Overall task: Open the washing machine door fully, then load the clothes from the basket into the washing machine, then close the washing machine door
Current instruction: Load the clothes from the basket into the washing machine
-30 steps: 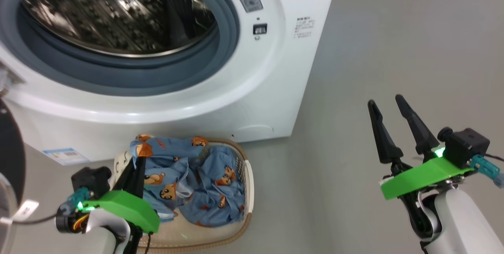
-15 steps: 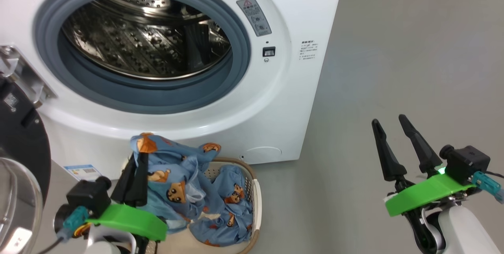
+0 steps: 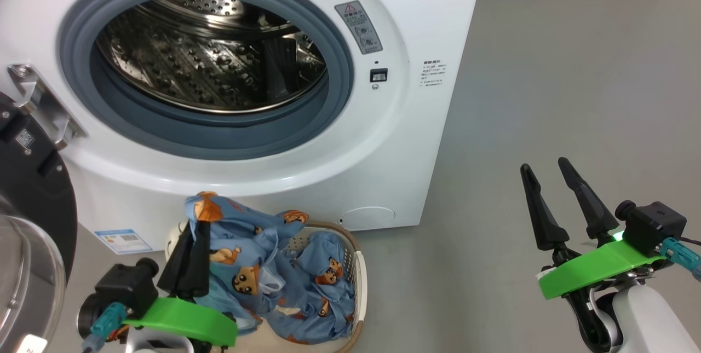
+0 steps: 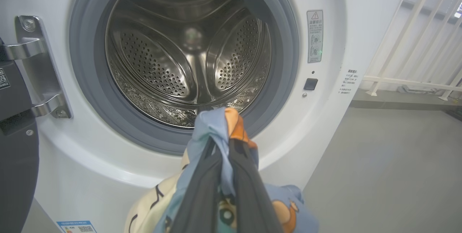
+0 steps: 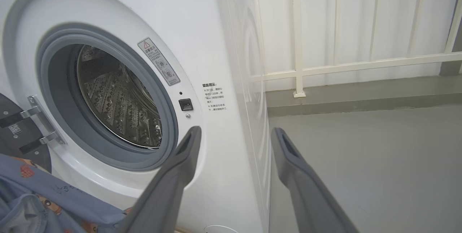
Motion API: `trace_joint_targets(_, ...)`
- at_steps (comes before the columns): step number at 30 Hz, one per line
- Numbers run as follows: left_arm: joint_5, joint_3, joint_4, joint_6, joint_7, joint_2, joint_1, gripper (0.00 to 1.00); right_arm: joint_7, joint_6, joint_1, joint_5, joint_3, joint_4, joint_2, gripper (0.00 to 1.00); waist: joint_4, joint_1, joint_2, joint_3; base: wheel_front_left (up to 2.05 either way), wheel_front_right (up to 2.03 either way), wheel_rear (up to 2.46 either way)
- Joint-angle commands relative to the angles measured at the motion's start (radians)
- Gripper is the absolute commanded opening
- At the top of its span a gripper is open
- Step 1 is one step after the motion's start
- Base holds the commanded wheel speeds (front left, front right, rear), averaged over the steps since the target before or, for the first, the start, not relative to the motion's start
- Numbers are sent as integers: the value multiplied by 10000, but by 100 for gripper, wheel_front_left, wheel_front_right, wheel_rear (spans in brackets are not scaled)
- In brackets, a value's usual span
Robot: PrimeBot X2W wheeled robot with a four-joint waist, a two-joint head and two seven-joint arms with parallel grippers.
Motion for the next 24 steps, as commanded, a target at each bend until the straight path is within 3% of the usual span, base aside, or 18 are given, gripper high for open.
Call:
trace_joint_targets(1, 104, 413, -325, 33, -105, 71, -229, 0, -48, 16, 25, -28, 162, -298, -123, 100, -2, 0, 0, 77, 0, 0, 0)
trace_joint_targets(9, 198, 674, -388, -24, -105, -34, -715, 0, -48, 16, -54, -58, 171, -385, -157, 100, -71, 0, 0, 312, 0, 0, 0)
trace_joint_targets(16, 357, 952, -27, -144, -105, 57, -2067, 0, -48, 16, -285, -157, 162, -584, -187, 100, -277, 0, 0, 882, 0, 0, 0)
trace_joint_targets(24, 484, 1051, 2112, -451, -99, 142, -4802, 0, -48, 16, -801, -246, 91, -918, -148, 100, -750, 0, 0, 2366, 0, 0, 0)
